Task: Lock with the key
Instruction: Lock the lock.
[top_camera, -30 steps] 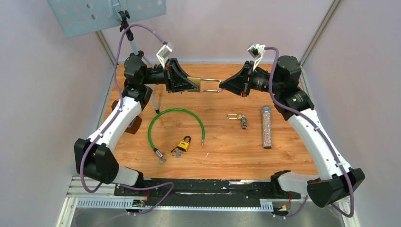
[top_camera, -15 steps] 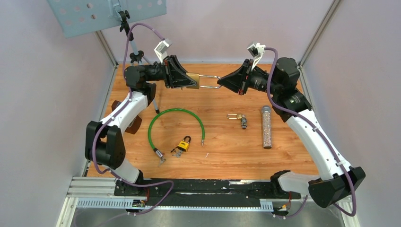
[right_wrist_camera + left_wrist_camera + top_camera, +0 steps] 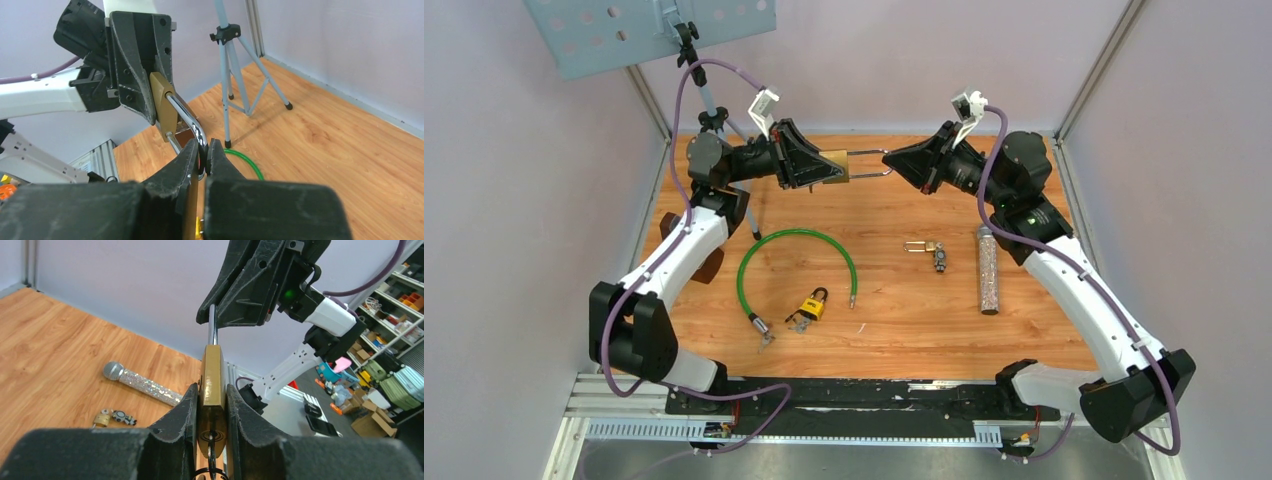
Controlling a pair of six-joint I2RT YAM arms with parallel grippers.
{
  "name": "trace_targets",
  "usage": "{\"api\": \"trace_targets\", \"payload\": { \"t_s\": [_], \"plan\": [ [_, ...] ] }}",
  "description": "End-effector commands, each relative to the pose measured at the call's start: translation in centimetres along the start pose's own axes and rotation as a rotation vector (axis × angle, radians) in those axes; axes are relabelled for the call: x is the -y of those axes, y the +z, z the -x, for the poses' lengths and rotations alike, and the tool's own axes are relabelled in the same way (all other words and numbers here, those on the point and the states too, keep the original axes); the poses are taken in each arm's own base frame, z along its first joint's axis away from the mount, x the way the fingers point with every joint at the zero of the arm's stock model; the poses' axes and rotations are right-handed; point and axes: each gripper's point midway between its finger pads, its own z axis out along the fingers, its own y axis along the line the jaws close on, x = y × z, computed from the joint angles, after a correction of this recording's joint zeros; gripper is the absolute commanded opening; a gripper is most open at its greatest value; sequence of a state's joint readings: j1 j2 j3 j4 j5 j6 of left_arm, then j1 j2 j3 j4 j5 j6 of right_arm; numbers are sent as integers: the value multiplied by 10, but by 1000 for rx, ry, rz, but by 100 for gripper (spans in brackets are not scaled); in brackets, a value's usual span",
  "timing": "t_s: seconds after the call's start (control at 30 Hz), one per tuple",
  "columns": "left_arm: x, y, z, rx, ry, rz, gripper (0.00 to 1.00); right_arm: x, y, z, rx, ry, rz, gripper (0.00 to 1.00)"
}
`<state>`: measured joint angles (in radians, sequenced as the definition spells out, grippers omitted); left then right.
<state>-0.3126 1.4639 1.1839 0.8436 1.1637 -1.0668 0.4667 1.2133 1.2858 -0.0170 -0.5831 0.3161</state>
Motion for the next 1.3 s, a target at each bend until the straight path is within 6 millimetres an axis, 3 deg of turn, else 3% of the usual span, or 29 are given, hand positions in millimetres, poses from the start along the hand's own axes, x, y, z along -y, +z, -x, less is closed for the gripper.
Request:
{"api": "trace_targets", "payload": {
  "t_s": [0.0, 0.23, 0.53, 0.77, 0.87, 1.1, 1.27],
  "plan": [
    [39, 23, 7, 35, 130, -50, 0, -25, 18, -20, -25, 29, 122, 0],
    [50, 29, 8, 47, 128, -57, 0, -36, 21, -36, -50, 24, 183, 0],
    [55, 46, 5, 44, 93, -75, 0, -53, 42, -61, -67, -17, 190, 0],
    [40, 54, 24, 140, 86, 9, 0, -83, 48, -85, -103, -67, 280, 0],
    [41, 58, 31, 164, 81, -1, 0, -95, 48, -97, -125, -79, 318, 0],
    [24, 65, 29, 168, 36, 53, 0, -114, 50, -100, -121, -120, 366, 0],
    [15, 67, 26, 164, -2, 75, 0, -116, 48, -99, -112, -134, 358, 0]
  ]
}}
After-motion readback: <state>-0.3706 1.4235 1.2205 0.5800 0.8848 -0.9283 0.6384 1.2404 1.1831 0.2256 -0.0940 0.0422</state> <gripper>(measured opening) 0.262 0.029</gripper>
